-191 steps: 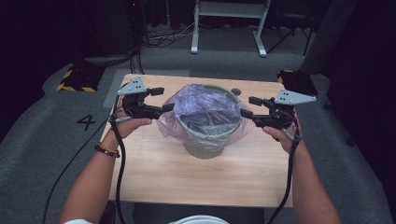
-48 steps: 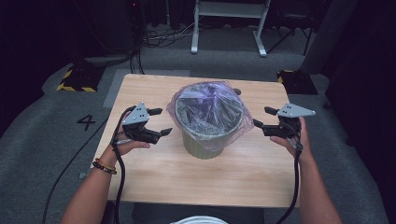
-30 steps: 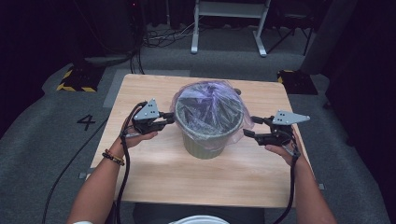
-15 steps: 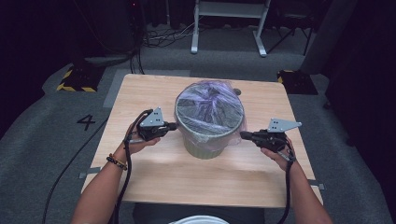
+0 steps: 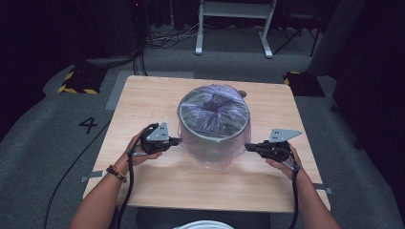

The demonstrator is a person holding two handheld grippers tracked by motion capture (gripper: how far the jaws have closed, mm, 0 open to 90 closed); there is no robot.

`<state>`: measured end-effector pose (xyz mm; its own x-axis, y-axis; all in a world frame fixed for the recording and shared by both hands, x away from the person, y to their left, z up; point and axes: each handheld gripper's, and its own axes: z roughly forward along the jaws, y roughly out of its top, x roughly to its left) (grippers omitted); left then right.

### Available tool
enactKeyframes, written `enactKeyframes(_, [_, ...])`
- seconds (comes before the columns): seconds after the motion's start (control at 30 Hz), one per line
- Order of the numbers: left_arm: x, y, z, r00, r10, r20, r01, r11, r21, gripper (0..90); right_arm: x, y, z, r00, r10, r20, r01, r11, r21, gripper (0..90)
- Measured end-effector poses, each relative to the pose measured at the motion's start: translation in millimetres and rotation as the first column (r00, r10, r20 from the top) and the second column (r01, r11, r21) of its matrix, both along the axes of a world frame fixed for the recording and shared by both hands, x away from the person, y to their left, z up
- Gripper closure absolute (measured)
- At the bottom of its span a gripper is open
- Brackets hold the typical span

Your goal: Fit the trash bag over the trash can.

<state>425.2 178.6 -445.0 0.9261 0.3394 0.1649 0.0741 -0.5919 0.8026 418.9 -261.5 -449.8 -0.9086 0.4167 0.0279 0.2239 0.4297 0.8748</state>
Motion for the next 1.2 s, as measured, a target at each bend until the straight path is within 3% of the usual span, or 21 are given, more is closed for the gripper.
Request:
enactKeyframes(0.07, [0.5,1.4,-2.4,0.9999,0.009,-0.010,-0.009,1.0000,0.003,90.0,1.4,-3.1,-1.8,0.9998,-0.017,-0.008,0.017,1.000,0.009,90.0])
enactKeyframes(0.17, [2.2,0.9,-7.2,0.9996,0.020,-0.018,-0.019,0.9996,0.020,90.0,3.1,-4.7,-3.3,0.9991,-0.042,0.000,0.042,0.999,-0.018,90.0])
enactKeyframes(0.27, [2.5,-2.1,-16.2,0.9989,0.035,-0.032,-0.033,0.9979,0.055,90.0,8.3,-7.6,-9.5,0.9973,-0.067,-0.029,0.066,0.997,-0.026,90.0])
enactKeyframes(0.4, [2.6,0.0,-18.2,0.9978,0.055,-0.037,-0.055,0.9984,0.010,90.0,9.6,-8.1,-10.2,0.9972,-0.065,-0.038,0.064,0.998,-0.024,90.0])
enactKeyframes(0.43, [2.4,1.3,-16.6,0.9969,0.065,-0.045,-0.066,0.9976,-0.021,83.3,8.3,-7.7,-8.4,0.9980,-0.056,-0.028,0.056,0.998,-0.020,83.2])
enactKeyframes(0.5, [1.1,3.1,-14.1,0.9937,0.107,-0.033,-0.108,0.9935,-0.036,59.4,6.5,-7.9,-4.9,0.9959,-0.090,-0.010,0.090,0.996,-0.020,71.7])
enactKeyframes(0.57, [-0.7,6.1,-13.0,0.9919,0.117,-0.050,-0.119,0.9919,-0.044,50.9,4.9,-11.8,-1.1,0.9949,-0.100,-0.009,0.100,0.995,0.016,64.7])
enactKeyframes(0.63, [-3.6,9.2,-12.0,0.9881,0.136,-0.073,-0.140,0.9886,-0.056,35.1,3.3,-16.6,4.6,0.9915,-0.130,-0.003,0.130,0.990,0.047,52.9])
enactKeyframes(0.67, [-5.8,12.0,-10.7,0.9861,0.144,-0.084,-0.149,0.9863,-0.069,30.6,2.3,-18.6,7.0,0.9914,-0.131,0.001,0.130,0.990,0.055,51.1])
enactKeyframes(0.77, [-13.2,18.8,-6.7,0.9848,0.157,-0.074,-0.165,0.9792,-0.118,23.3,-3.9,-26.9,22.2,0.9903,-0.136,0.030,0.133,0.987,0.091,39.3])
enactKeyframes(0.83, [-15.9,22.6,-1.4,0.9838,0.174,-0.043,-0.178,0.9767,-0.120,24.3,-9.7,-32.4,37.3,0.9867,-0.144,0.076,0.135,0.985,0.105,39.2])
enactKeyframes(0.93, [-13.9,26.9,7.2,0.9784,0.206,-0.014,-0.206,0.9688,-0.138,27.5,-11.1,-38.8,61.2,0.9790,-0.172,0.109,0.153,0.974,0.165,41.4])
enactKeyframes(1.0, [-12.3,27.8,11.9,0.9771,0.213,-0.008,-0.211,0.9647,-0.158,26.7,-9.0,-37.8,79.6,0.9672,-0.212,0.140,0.187,0.967,0.174,43.8])
enactKeyframes(1.1, [-9.6,26.0,13.1,0.9781,0.208,-0.017,-0.207,0.9628,-0.173,26.8,-2.4,-25.7,101.4,0.9605,-0.203,0.191,0.175,0.973,0.153,50.6])
enactKeyframes(1.2, [-3.9,23.4,11.5,0.9749,0.222,-0.018,-0.221,0.9581,-0.182,28.9,8.9,-11.0,115.4,0.9633,-0.173,0.205,0.146,0.979,0.139,56.0])
